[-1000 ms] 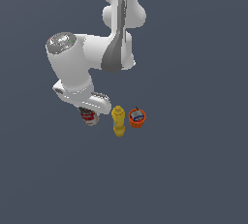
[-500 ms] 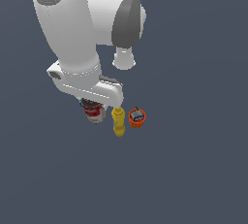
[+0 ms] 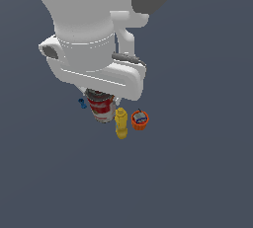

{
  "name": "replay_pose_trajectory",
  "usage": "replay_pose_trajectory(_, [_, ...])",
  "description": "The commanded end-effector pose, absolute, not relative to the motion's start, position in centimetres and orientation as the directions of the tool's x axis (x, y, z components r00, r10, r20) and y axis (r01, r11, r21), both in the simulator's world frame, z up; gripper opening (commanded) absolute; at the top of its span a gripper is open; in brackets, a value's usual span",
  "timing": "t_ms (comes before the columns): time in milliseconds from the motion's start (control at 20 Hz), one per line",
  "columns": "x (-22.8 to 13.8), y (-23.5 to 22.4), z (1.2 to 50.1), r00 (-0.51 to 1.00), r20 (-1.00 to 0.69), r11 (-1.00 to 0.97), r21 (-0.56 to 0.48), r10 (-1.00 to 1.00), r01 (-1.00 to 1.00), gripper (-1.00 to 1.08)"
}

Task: Pick up a designated object from a clutter of objects.

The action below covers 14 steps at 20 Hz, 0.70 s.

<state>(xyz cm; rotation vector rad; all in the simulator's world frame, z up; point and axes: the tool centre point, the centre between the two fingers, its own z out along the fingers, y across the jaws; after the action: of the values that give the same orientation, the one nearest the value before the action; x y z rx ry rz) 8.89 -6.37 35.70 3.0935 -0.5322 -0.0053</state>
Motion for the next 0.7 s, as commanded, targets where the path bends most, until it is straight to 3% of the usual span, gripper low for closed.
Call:
replay_pose_trajectory(0, [9.6,-5.6,37.6,0.942,0.0,-0.942,0.002,-0.335,-0.335,-1.0])
replay_pose_trajectory(650, [12.6,-2.8,44.0,0.943,0.0,-0.943,0.0,-0.334,-0.334,-1.0])
